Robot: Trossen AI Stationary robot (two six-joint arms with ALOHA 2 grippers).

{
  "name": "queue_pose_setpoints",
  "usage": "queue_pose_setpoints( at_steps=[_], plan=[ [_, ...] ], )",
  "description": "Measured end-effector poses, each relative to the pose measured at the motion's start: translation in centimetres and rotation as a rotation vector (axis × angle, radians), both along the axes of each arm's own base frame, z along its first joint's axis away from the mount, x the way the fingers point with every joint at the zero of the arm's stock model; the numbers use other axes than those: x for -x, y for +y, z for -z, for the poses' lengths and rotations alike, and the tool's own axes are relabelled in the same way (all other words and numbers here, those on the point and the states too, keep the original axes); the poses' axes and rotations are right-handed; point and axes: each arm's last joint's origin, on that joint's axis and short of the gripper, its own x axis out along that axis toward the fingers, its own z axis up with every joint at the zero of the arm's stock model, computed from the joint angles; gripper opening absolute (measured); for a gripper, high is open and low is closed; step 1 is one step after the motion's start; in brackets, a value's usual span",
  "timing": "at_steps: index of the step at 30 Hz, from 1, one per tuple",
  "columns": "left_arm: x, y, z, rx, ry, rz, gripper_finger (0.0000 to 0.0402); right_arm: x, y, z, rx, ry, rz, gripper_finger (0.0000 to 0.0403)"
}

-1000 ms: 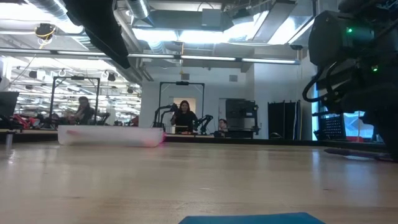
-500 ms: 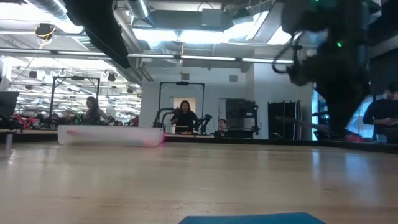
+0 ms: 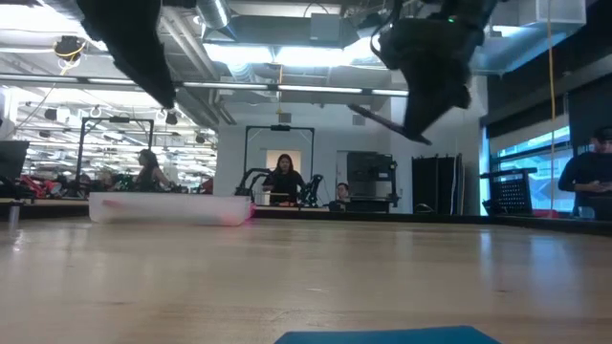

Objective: Pack school essentials
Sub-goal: Put the purple pen into the pink supply box

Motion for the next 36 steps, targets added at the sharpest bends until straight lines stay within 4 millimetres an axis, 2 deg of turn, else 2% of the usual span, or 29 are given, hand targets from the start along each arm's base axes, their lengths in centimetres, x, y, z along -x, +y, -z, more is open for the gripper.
queue_pose_setpoints(
  at_steps=[7, 14, 20, 25, 29, 36],
  plan=[
    [0.9, 3.5, 0.4, -0.002, 0.104, -0.308, 0.0396, -0.3, -0.5, -0.7, 0.055, -0.016, -0.046, 0.0066],
    [1.1, 7.6, 0.6, 0.09, 0.158, -0.625, 0.0396, -0.3, -0.4, -0.7, 0.064, -0.014, -0.067, 0.0066],
    [1.3, 11.1, 1.2, 0.151, 0.202, -0.767, 0.0396, -0.4, -0.4, -0.7, 0.08, -0.013, -0.093, 0.0066],
    [2.5, 13.8, 2.0, 0.158, 0.273, -0.904, 0.0396, -0.4, -0.4, -0.7, 0.082, -0.013, -0.097, 0.0066],
    [3.4, 15.2, 2.6, 0.159, 0.305, -0.988, 0.0396, -0.4, -0.5, -0.8, 0.113, -0.009, -0.102, 0.0066],
    [5.0, 16.3, 4.7, 0.177, 0.376, -1.104, 0.0396, -0.4, -0.6, -0.8, 0.134, -0.01, -0.093, 0.0066]
  ],
)
